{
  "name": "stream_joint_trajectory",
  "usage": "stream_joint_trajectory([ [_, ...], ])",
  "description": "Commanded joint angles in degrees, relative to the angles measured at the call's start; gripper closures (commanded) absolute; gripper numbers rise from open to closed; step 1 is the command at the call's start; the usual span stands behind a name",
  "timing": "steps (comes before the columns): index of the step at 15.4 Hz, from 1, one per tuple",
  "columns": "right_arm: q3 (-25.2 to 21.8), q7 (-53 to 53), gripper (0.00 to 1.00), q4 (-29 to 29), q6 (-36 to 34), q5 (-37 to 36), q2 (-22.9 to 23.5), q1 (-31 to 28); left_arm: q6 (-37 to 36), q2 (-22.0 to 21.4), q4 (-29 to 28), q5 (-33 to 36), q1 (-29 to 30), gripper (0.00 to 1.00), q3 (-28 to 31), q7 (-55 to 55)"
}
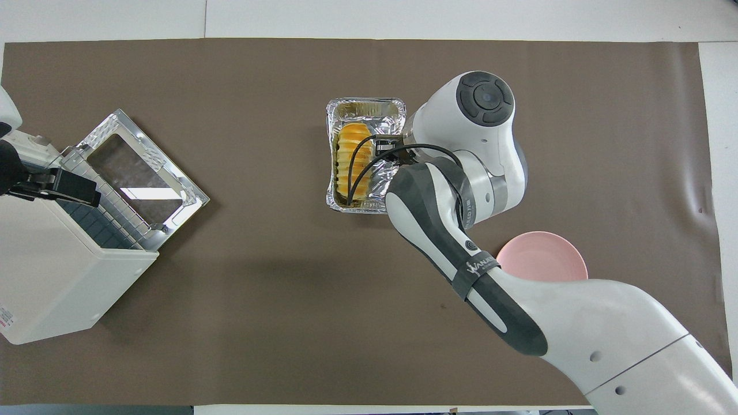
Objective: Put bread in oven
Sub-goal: 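Grasp the foil tray edge with the right gripper and slide it toward the oven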
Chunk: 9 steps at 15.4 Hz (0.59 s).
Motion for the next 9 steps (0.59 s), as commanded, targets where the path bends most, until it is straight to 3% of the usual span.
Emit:
stream_joint_trajectory([
  [1, -0.07, 1.02, 1.00, 0.91, 0.46, 2.33, 0.58, 0.65, 0.13, -0.71, -0.24, -0.85, 0.62, 0.00, -0.28, 0.06],
  [8, -0.07, 1.29, 1.00, -3.67, 4.15, 2.25, 0.06, 1.61, 0.13, -0.71, -0.24, -0.85, 0.62, 0.00, -0.28, -0.02],
  [9, -0.07, 1.29, 0.91, -4.10, 4.06, 2.25, -0.03, 1.70, 0.13, -0.80, -0.24, -0.85, 0.62, 0.00, -0.28, -0.02],
])
